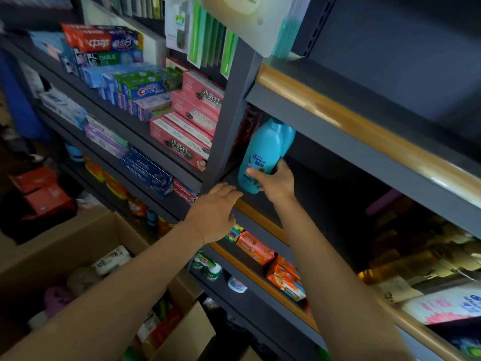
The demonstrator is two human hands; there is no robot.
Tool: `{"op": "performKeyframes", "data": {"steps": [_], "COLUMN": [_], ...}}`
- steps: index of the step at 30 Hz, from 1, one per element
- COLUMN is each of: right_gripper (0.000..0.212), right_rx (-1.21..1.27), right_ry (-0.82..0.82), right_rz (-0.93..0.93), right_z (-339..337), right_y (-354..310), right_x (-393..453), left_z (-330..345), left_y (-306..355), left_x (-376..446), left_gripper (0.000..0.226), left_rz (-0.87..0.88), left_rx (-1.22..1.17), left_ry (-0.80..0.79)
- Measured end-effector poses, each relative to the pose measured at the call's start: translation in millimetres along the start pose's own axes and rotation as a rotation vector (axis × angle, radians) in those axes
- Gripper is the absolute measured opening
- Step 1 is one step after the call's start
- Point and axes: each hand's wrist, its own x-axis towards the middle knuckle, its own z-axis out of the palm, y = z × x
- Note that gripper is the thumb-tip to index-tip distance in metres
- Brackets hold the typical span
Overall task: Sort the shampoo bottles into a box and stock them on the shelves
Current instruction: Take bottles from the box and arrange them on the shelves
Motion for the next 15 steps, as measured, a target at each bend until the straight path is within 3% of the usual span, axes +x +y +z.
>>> {"op": "performKeyframes", "data": {"steps": [4,6,12,15], "right_gripper": [0.068,0.071,0.112,0.105], "right_rx": [-0.088,-0.136,-0.164,-0.187], "right_ry": [0.092,0.126,0.069,0.041], "right_rz": [-0.027,-0.039,0.099,0.068], "right_z": [8,7,2,2], "right_y": [16,19,37,40], "right_x": [6,7,13,21], "left_z": [-13,-16,-6,-5], "left_y": [14,19,25,28], "left_x": [15,24,40,45], "left_gripper": [0.049,0.056,0.088,0.096], "left_rz": [0.017,0.031,-0.103,-0.14], "left_rx": [0.147,0.114,-0.221,-0.419], "left_ry": [0.01,0.02,-0.03,0.04]}}
